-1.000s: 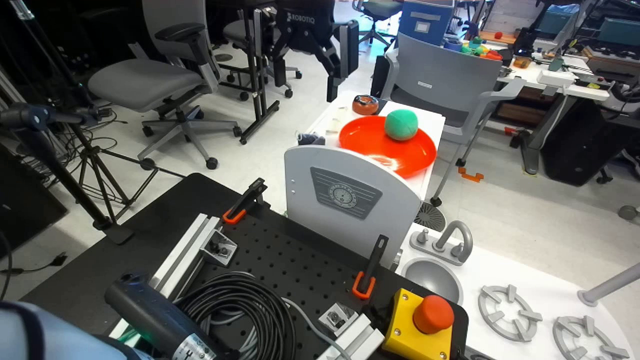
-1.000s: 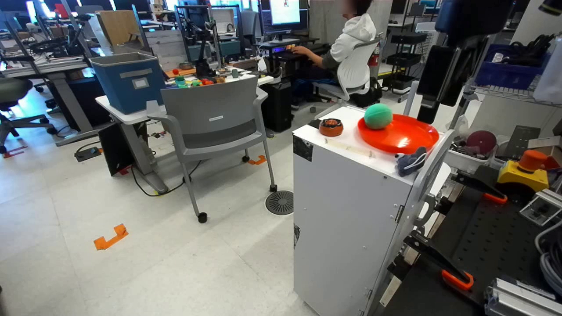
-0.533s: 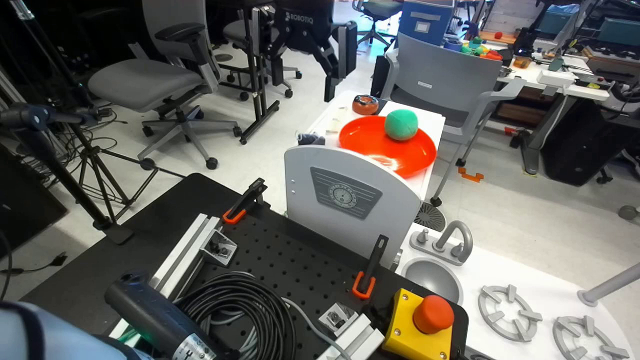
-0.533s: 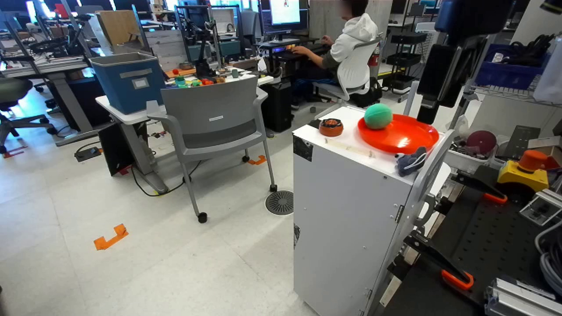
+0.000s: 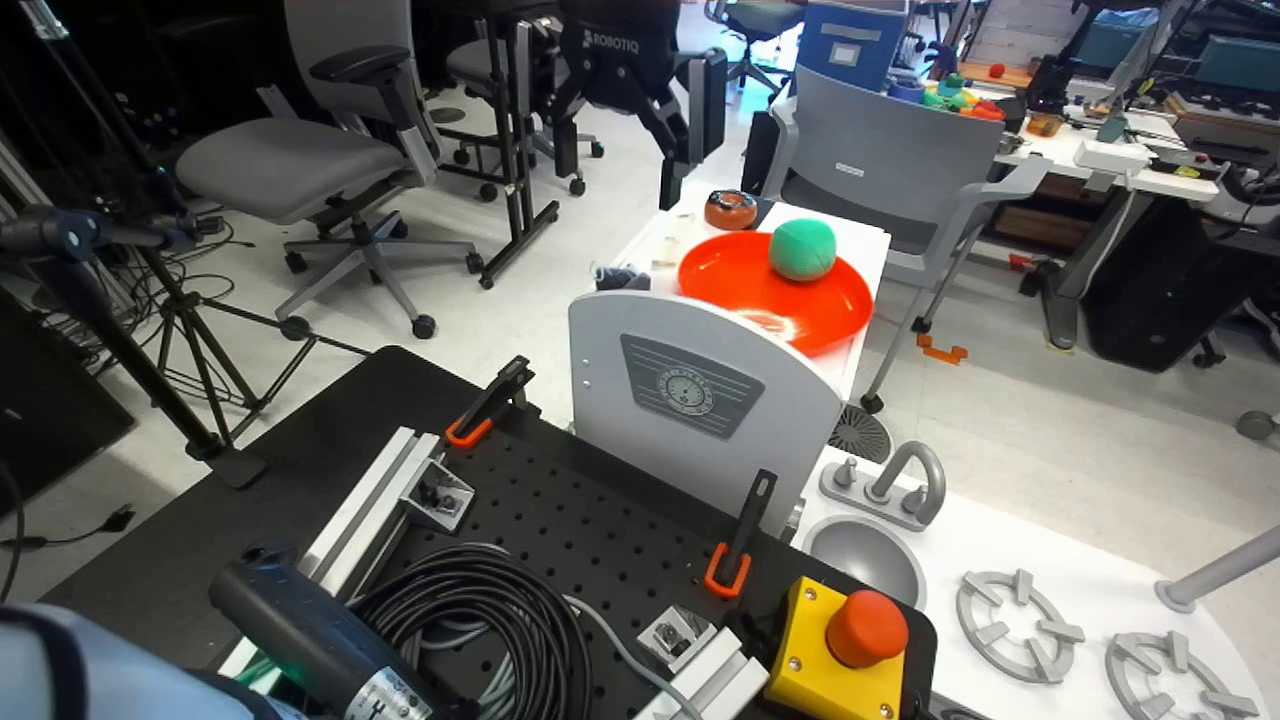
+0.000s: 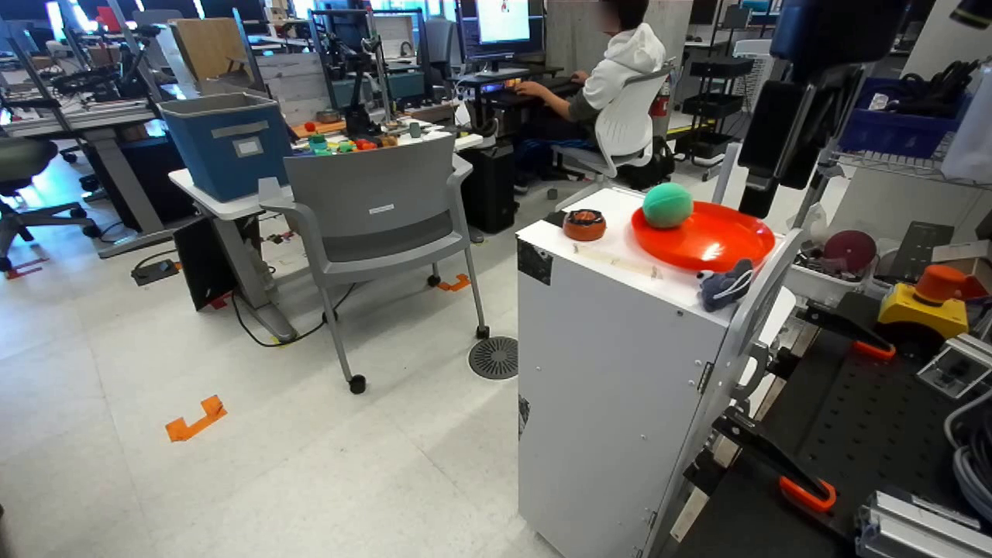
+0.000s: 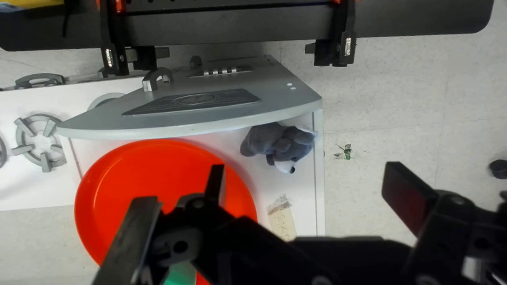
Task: Pick up the grey bear and put it on the red plate
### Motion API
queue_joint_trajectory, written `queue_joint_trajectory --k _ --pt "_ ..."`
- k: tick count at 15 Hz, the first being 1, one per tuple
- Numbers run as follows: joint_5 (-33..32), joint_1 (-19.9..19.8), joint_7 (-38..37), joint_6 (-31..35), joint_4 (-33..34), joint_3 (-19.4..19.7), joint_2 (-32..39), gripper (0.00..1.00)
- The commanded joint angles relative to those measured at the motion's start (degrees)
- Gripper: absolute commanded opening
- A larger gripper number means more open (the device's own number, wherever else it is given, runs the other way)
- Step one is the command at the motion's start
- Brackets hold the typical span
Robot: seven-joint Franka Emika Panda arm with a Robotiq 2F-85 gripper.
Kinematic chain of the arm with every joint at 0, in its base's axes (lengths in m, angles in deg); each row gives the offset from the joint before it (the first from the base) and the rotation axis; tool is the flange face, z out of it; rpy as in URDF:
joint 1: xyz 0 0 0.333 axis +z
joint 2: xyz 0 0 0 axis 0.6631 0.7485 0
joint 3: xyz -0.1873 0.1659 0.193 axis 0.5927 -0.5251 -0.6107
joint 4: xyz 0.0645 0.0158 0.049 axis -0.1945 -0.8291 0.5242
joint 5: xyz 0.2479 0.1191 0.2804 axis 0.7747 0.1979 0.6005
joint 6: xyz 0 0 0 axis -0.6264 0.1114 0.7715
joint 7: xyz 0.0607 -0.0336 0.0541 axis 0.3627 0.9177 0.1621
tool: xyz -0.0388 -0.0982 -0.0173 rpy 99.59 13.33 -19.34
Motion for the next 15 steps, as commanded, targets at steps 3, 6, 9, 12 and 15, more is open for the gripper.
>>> queue_joint_trajectory --k 3,6,9,12,15 --pt "2.14 0.91 4.46 -0.12 0.91 1.52 2.48 1.0" --pt "4.24 1.21 7.75 -0.12 1.53 2.05 3.72 1.0" --pt "4.51 0.93 8.56 -0.36 2.05 2.15 4.49 1.0" --pt "3.12 0.42 7.32 0.1 2.37 1.99 5.08 1.0" --pt "0.42 -0.7 2.65 2.0 2.42 1.45 5.57 1.0"
